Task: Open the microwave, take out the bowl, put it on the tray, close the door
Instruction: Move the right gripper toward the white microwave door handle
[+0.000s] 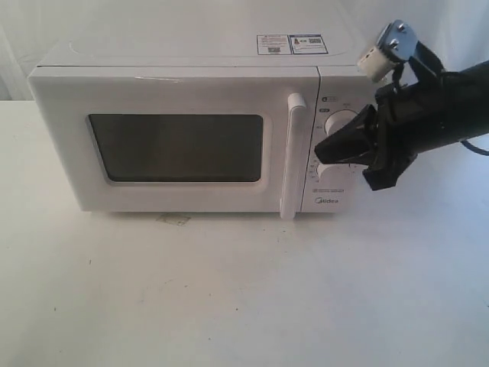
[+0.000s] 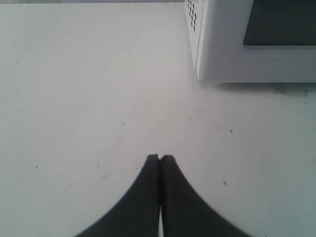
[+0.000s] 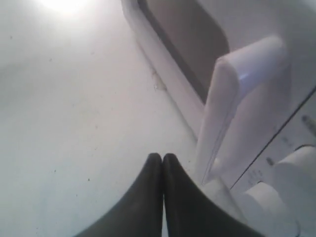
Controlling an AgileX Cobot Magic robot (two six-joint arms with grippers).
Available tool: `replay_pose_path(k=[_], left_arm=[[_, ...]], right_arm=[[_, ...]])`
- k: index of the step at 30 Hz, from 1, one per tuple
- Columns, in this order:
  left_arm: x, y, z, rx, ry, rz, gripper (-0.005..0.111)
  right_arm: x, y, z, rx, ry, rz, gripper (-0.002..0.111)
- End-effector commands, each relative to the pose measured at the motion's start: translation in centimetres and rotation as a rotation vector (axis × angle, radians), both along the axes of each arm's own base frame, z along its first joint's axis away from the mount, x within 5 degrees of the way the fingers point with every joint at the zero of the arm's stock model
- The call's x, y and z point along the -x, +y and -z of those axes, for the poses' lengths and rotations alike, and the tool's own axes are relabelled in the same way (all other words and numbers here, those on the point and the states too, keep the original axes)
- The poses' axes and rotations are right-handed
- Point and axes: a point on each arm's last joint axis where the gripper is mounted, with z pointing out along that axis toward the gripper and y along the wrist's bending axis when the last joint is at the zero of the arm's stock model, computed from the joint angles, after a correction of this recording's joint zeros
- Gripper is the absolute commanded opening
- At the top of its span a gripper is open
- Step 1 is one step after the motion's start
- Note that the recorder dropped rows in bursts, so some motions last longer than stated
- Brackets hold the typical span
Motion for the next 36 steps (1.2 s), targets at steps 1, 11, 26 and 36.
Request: replay_pose_path(k=[1, 11, 26, 36], left_arm=[[0.0, 0.0, 0.1, 0.006, -0.001, -0.001, 0.000], [0.0, 0.0, 0.1, 0.006, -0.001, -0.001, 0.000], [0.0, 0.0, 0.1, 0.006, -0.001, -0.001, 0.000], [0.0, 0.0, 0.1, 0.006, -0.001, -0.001, 0.000]], right_arm=[[-0.1, -0.4, -1.3, -0.104, -0.086, -0.051, 0.000], [-0.9, -0.8, -1.2, -0.060, -0.146, 0.021, 0.027], [-3.0, -0.7, 1.8, -0.130, -0.079, 0.046, 0.063], [-3.9, 1.5, 3.5, -0.192, -0.097, -0.037, 0.063]])
